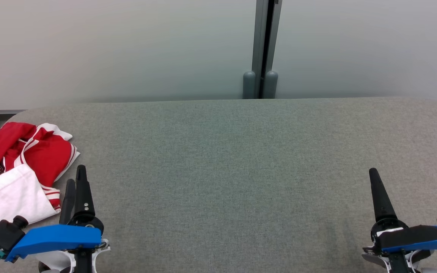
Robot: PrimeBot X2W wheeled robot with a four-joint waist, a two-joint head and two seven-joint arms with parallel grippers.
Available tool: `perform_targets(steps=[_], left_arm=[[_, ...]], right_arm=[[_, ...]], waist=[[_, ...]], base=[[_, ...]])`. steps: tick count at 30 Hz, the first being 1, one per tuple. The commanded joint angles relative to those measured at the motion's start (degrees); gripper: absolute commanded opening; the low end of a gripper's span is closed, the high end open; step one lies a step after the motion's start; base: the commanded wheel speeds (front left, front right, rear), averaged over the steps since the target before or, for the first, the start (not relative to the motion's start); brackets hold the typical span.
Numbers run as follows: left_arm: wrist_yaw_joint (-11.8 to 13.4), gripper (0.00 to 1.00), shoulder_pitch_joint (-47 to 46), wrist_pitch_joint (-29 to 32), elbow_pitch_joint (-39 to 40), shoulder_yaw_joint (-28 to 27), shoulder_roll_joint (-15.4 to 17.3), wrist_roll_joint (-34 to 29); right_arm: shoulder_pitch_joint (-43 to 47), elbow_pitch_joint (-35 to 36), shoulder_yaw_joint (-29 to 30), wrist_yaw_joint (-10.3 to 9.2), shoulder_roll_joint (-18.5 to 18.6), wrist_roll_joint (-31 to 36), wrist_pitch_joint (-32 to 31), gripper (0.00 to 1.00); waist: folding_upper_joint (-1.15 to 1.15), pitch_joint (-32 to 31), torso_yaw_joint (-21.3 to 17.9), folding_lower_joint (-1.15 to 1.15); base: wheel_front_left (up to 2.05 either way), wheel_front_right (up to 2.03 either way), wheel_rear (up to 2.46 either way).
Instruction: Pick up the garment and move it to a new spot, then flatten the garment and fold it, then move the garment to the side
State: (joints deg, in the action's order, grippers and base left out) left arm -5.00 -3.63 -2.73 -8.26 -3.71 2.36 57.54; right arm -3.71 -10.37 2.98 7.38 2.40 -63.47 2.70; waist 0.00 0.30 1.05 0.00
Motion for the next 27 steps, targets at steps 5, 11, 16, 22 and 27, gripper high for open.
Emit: perform_targets(steps=[5,11,16,22,27], left_arm=[[0.58,1.0,-0.88,-1.42,1.01,0.77,0.62,-7.58],[0.73,1.0,-0.73,-2.57,1.09,1.75,0.92,-13.9],[0.95,1.0,-0.39,-3.45,1.07,2.2,1.3,-18.32],[1.28,1.0,-0.11,-4.25,0.77,2.67,1.63,-22.12],[1.13,1.0,-0.22,-5.12,0.0,3.23,1.9,-25.38]], right_arm=[[-1.39,0.91,-0.34,0.08,0.41,5.84,1.46,1.0],[-1.39,0.55,-0.51,0.09,0.44,10.83,2.61,1.0],[-1.19,0.27,-0.59,0.1,0.46,14.55,3.48,1.0],[-0.86,-0.02,-0.72,0.1,0.49,18.08,4.32,1.0],[-0.64,0.15,-0.85,0.11,0.5,21.33,5.1,1.0]], waist=[[0.0,-0.03,0.15,0.0],[0.0,-0.04,0.4,0.0],[0.0,-0.07,0.57,0.0],[0.0,-0.15,0.75,0.0],[0.0,-0.13,0.94,0.0]], base=[[0.0,0.0,0.0],[0.0,0.0,0.0],[0.0,0.0,0.0],[0.0,0.0,0.0],[0.0,0.0,0.0]])
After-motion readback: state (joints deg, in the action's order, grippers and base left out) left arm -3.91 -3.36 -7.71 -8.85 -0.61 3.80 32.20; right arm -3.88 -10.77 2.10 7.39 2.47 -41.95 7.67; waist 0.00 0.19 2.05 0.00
